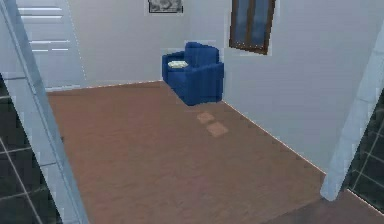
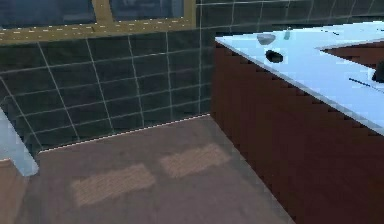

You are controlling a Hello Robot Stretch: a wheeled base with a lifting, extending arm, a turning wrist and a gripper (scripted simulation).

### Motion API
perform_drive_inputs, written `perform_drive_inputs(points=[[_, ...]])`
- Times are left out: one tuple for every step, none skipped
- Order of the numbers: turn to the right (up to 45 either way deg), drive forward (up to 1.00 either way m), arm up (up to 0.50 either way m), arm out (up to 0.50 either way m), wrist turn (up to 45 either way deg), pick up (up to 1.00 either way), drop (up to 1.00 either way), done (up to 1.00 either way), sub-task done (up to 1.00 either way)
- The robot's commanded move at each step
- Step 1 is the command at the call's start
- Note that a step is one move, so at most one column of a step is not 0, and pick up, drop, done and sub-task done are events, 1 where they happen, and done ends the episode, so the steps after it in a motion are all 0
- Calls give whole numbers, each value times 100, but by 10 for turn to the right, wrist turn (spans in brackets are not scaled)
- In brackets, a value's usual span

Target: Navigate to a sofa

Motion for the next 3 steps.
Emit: perform_drive_inputs(points=[[0,100,0,0,0,0,0,0,0],[0,25,0,0,0,0,0,0,0],[-120,0,0,0,0,0,0,0,0]])
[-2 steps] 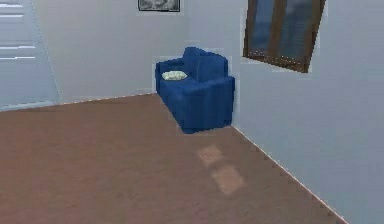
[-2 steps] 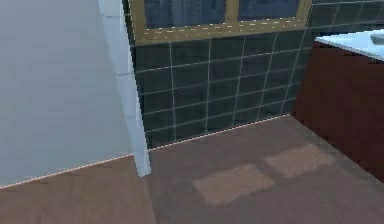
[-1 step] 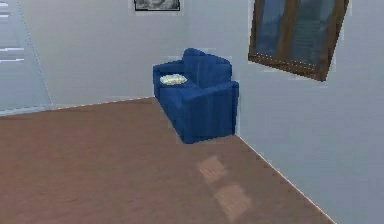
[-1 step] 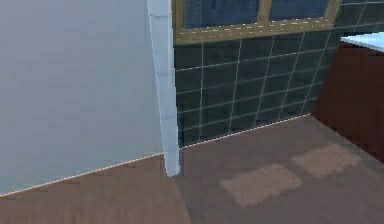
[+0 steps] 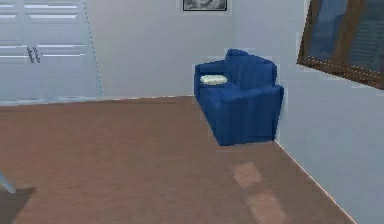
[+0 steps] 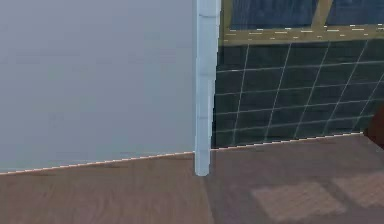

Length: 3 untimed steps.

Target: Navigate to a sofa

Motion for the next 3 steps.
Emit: perform_drive_inputs(points=[[0,100,0,0,0,0,0,0,0],[-60,0,0,0,0,0,0,0,0],[0,50,0,0,0,0,0,0,0]])
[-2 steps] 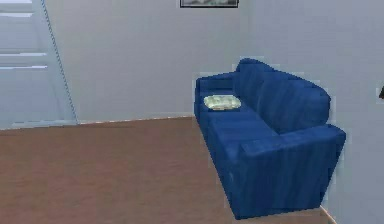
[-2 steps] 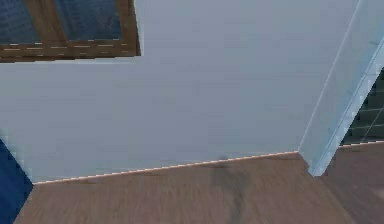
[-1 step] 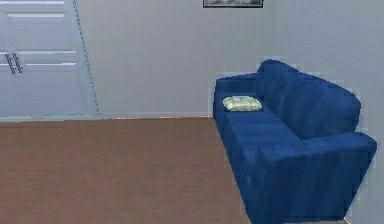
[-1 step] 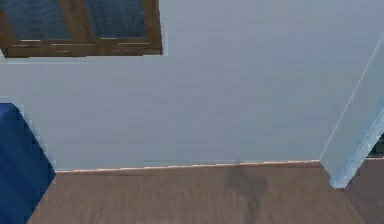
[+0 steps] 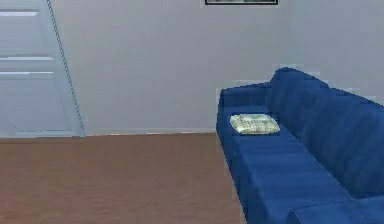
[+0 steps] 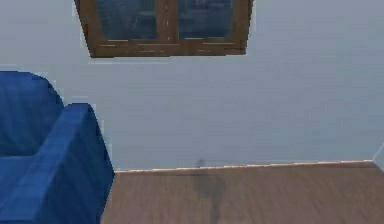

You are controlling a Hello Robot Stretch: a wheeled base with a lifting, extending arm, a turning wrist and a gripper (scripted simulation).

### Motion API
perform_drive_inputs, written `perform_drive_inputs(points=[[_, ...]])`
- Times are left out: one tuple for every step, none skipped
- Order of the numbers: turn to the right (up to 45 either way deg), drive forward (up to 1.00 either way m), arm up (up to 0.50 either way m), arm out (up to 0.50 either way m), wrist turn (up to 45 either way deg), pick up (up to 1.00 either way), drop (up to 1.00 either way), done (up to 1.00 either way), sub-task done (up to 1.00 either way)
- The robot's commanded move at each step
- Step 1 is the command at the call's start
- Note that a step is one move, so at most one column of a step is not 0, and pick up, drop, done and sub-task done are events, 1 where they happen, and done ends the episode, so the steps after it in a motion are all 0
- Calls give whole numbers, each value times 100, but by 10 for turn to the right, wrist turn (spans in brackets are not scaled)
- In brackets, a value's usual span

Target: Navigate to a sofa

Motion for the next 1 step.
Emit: perform_drive_inputs(points=[[240,0,0,0,0,0,0,0,0]])
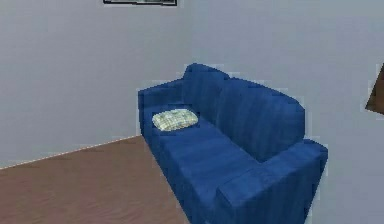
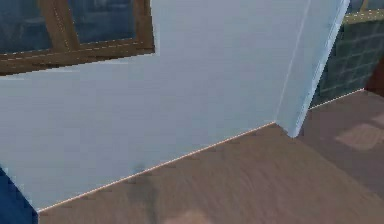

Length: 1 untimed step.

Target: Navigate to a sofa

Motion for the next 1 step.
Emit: perform_drive_inputs(points=[[0,0,0,0,0,0,0,100,0]])
